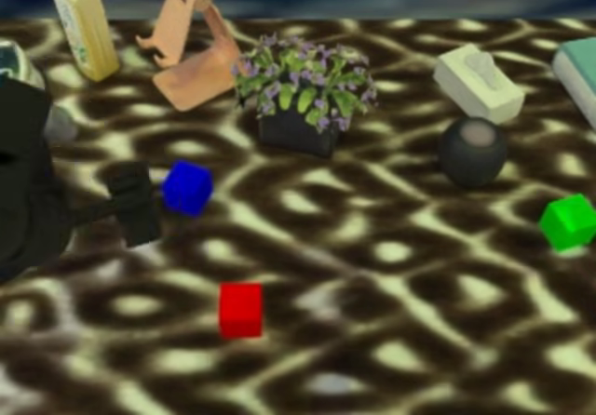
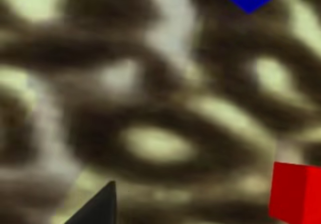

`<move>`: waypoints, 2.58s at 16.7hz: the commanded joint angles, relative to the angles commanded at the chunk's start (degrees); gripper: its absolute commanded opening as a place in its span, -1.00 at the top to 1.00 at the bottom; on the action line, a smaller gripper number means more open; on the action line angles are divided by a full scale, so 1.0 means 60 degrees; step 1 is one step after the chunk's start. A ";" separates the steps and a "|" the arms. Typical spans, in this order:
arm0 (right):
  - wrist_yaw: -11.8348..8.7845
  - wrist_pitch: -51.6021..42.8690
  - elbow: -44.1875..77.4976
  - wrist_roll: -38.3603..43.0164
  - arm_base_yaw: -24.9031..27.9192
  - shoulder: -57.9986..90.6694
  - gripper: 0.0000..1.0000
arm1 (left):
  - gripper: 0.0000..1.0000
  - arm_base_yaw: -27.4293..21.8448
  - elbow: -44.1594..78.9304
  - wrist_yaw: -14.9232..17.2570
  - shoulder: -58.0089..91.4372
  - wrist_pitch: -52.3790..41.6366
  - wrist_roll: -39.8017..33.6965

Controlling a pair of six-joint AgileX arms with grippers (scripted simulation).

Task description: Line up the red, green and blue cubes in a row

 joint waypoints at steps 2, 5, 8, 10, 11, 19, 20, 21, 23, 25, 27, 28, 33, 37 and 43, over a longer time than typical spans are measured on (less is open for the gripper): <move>0.0017 -0.1055 0.1405 -0.0249 0.0071 0.2229 -1.00 | -1.00 0.0736 -0.1556 0.0012 -0.2037 0.0897 0.0622; 0.0040 -0.2598 0.3438 -0.0608 0.0180 0.5462 -1.00 | -1.00 0.1709 -0.3693 0.0049 -0.4891 0.2211 0.1716; 0.0051 -0.3941 0.5308 -0.0921 0.0279 0.8143 -1.00 | -1.00 0.2476 -0.5358 0.0123 -0.7321 0.3481 0.2890; 0.0048 -0.4662 0.6420 -0.1092 0.0335 0.9531 -1.00 | -1.00 0.2860 -0.6124 0.0188 -0.8597 0.4276 0.3644; 0.0046 -0.4963 0.6918 -0.1166 0.0359 1.0117 -1.00 | -1.00 0.3015 -0.6423 0.0222 -0.9133 0.4643 0.3994; 0.0024 -0.5877 0.8619 -0.1407 0.0434 1.2077 -1.00 | -1.00 0.3454 -0.7203 0.0335 -1.1027 0.5948 0.5279; 0.0024 -0.5877 0.8619 -0.1407 0.0434 1.2077 -1.00 | -1.00 0.3454 -0.7203 0.0335 -1.1027 0.5948 0.5279; 0.0024 -0.5877 0.8619 -0.1407 0.0434 1.2077 -1.00 | -1.00 0.3454 -0.7203 0.0335 -1.1027 0.5948 0.5279; 0.0027 -0.5825 0.8569 -0.1404 0.0387 1.2067 -1.00 | -1.00 0.3454 -0.7203 0.0335 -1.1027 0.5948 0.5279; 0.0026 -0.5469 0.8350 -0.1419 0.0417 1.2242 -1.00 | -1.00 0.3454 -0.7203 0.0335 -1.1027 0.5948 0.5279; 0.0028 -0.4755 0.8007 -0.1406 0.0426 1.2571 -1.00 | -1.00 0.3454 -0.7203 0.0335 -1.1027 0.5948 0.5279; 0.0030 -0.4332 0.7811 -0.1396 0.0429 1.2754 -1.00 | -1.00 0.3454 -0.7203 0.0335 -1.1027 0.5948 0.5279; 0.0035 -0.3283 0.7257 -0.1378 0.0446 1.3309 -1.00 | -1.00 0.3454 -0.7203 0.0335 -1.1027 0.5948 0.5279; 0.0035 -0.3283 0.7257 -0.1378 0.0446 1.3309 -0.85 | -1.00 0.3454 -0.7203 0.0335 -1.1027 0.5948 0.5279; 0.0035 -0.3283 0.7257 -0.1378 0.0446 1.3309 0.06 | -1.00 0.3454 -0.7203 0.0335 -1.1027 0.5948 0.5279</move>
